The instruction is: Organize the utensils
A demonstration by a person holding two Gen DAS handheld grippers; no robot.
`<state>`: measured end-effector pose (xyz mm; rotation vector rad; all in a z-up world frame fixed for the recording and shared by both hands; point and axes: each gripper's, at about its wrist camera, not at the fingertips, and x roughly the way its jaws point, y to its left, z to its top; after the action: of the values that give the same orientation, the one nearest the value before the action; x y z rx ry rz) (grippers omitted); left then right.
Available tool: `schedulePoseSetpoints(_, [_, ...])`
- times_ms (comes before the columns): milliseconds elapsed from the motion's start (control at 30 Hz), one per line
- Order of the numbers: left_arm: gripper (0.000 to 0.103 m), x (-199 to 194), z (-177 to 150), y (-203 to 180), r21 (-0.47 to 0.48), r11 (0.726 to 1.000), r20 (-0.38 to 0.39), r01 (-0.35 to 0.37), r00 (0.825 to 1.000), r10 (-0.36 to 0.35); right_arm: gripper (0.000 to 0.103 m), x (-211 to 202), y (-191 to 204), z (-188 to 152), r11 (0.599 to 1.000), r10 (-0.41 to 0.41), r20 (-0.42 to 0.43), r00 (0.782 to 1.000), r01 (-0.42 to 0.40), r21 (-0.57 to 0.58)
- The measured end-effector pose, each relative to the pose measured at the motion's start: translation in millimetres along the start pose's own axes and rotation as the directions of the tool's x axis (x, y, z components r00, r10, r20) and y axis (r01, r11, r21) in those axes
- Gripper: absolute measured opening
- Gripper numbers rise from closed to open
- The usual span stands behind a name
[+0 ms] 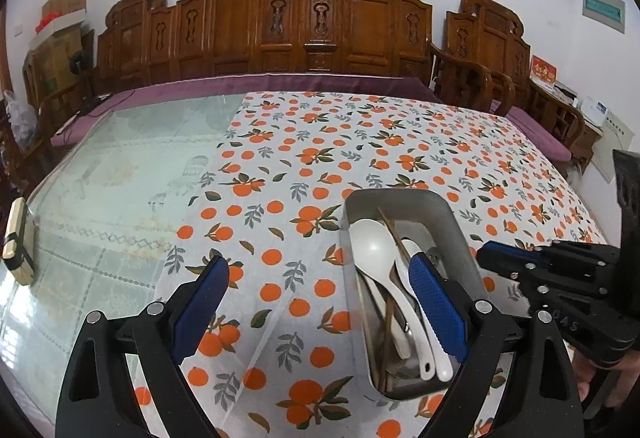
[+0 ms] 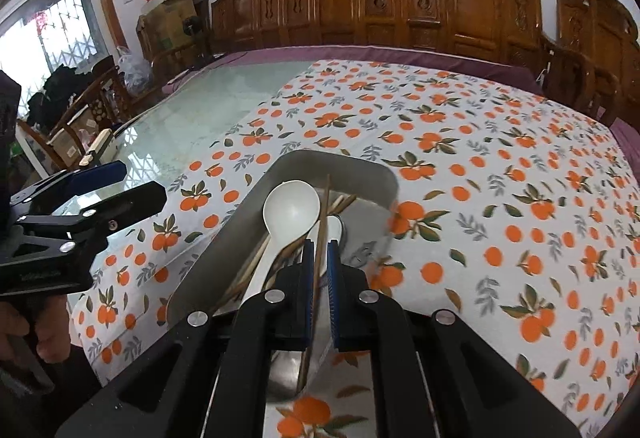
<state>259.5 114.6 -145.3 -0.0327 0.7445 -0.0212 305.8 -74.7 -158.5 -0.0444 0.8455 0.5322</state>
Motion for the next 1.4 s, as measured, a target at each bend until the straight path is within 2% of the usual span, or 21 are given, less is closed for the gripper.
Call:
schedulePoseSetpoints(67, [0.088, -4.2, -1.6, -4.0, 0.005, 1.0, 0.003, -0.004, 1.0, 0.004, 0.009, -11.0, -1.2, -3.9, 1.0, -0.009, 0.01, 1.0, 0.009, -0.003])
schedulePoseSetpoints(100, [0.088, -6.7, -1.6, -5.9, 0.006, 1.0, 0.005, -0.004, 1.0, 0.004, 0.013, -15.0, -1.4, -5.7, 1.0, -0.016, 0.014, 1.0, 0.016, -0.003])
schedulePoseSetpoints(167, [0.095, -12.2, -2.6, -9.9, 0.009, 1.0, 0.01, -0.009, 1.0, 0.009, 0.037, -27.2, -3.3, -10.9, 1.0, -0.028, 0.029, 0.999, 0.028, 0.003])
schedulePoseSetpoints(300, [0.095, -23.5, -7.1, -19.1, 0.013, 1.0, 0.01, -0.017, 1.0, 0.016, 0.044, -47.3, -8.3, -20.4, 0.999, -0.05, 0.042, 0.998, 0.049, 0.018])
schedulePoseSetpoints(367, [0.095, -29.7, -11.3, -26.3, 0.031, 0.999, 0.005, -0.028, 1.0, 0.028, 0.061, -58.8, -12.1, -25.4, 0.997, -0.068, 0.054, 0.996, 0.066, 0.027])
schedulePoseSetpoints(400, [0.095, -32.5, -12.8, -29.2, 0.037, 0.999, 0.004, -0.03, 1.0, 0.03, 0.064, -65.2, -13.7, -27.9, 0.997, -0.077, 0.06, 0.995, 0.075, 0.032])
schedulePoseSetpoints(567, [0.095, -51.5, -21.5, -44.7, 0.049, 0.998, -0.001, -0.037, 0.999, 0.037, 0.095, -94.9, -19.4, -40.6, 0.991, -0.13, 0.093, 0.987, 0.126, 0.049])
schedulePoseSetpoints(667, [0.095, -62.1, -24.9, -53.2, 0.047, 0.999, -0.008, -0.024, 1.0, 0.024, 0.1, -113.8, -23.6, -50.4, 0.987, -0.154, 0.107, 0.982, 0.147, 0.068])
schedulePoseSetpoints(833, [0.095, -84.3, -33.1, -74.0, 0.07, 0.997, 0.015, -0.037, 0.999, 0.036, 0.1, -139.5, -31.3, -67.5, 0.979, -0.187, 0.114, 0.976, 0.175, 0.103])
schedulePoseSetpoints(900, [0.095, -92.9, -34.5, -83.3, 0.06, 0.998, 0.008, -0.009, 1.0, 0.009, 0.1, -149.7, -33.5, -74.0, 0.973, -0.213, 0.119, 0.97, 0.199, 0.115])
schedulePoseSetpoints(1067, [0.095, -111.7, -33.1, -102.2, 0.065, 0.998, 0.02, 0.01, 1.0, -0.011, 0.1, -177.3, -38.0, -84.4, 0.966, -0.237, 0.151, 0.96, 0.216, 0.143])
schedulePoseSetpoints(1233, [0.095, -142.1, -27.0, -118.8, 0.082, 0.996, 0.06, 0.025, 0.998, -0.03, 0.1, -209.8, -33.0, -86.7, 0.964, -0.247, 0.206, 0.947, 0.218, 0.153])
schedulePoseSetpoints(1400, [0.095, -178.2, -18.4, -125.7, 0.076, 0.996, 0.118, 0.049, 0.991, -0.058, 0.1, -253.7, -17.3, -81.2, 0.966, -0.254, 0.292, 0.922, 0.224, 0.131])
